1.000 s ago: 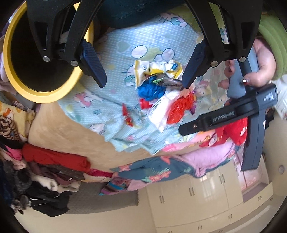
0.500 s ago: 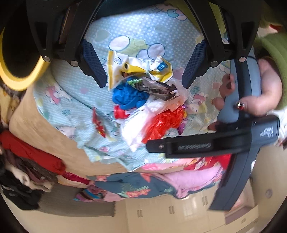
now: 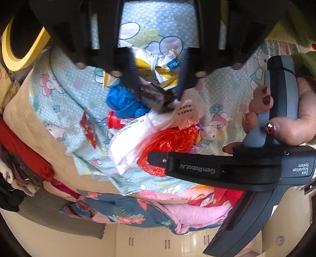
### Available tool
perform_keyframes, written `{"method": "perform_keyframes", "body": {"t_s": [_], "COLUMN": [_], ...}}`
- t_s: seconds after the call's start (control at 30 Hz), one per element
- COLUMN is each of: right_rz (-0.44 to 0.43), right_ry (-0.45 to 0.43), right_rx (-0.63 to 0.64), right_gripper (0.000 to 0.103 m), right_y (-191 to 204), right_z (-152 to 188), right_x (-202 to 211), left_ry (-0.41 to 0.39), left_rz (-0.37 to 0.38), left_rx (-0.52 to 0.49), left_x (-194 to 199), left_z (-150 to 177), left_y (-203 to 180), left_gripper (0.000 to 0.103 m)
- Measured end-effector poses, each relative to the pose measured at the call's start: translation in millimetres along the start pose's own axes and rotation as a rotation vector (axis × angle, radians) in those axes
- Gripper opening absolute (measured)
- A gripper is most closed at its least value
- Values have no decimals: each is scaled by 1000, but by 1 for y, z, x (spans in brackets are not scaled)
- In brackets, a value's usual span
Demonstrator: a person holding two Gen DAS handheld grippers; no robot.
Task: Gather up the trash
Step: 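Grasp the red plastic bag with the left gripper while the right grasps a dark wrapper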
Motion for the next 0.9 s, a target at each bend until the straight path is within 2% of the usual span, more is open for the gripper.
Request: {"method": "perform_keyframes", "body": {"t_s": [0.1, 0.3, 0.9], "right_rz": [-7, -13, 9], "right_ry": [-12, -59, -194], "right_rx": [-22, -119, -210], "right_gripper": [18, 14, 13], "right_y": [-1, -15, -32], "right_z": [0, -5, -20], "right_x": [1, 13, 70], "left_ry": [-2, -17, -147], "left_rz": [4, 22, 89], "left_rx": [0, -6, -34], "left_x": [0, 5, 56], "left_z": [0, -2, -32], "left_y": [0, -4, -40], "left_gripper": [11, 3, 3]}}
Point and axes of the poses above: each gripper's, at about its wrist camera, not at the fingertips, and x roughly against the way its jaws point, y to its left, z to its underside, the point moved 1 cm from there along -x, roughly the way its jaws point, and after that the axes turned 9 degrees about -y, right-handed, at the moved point
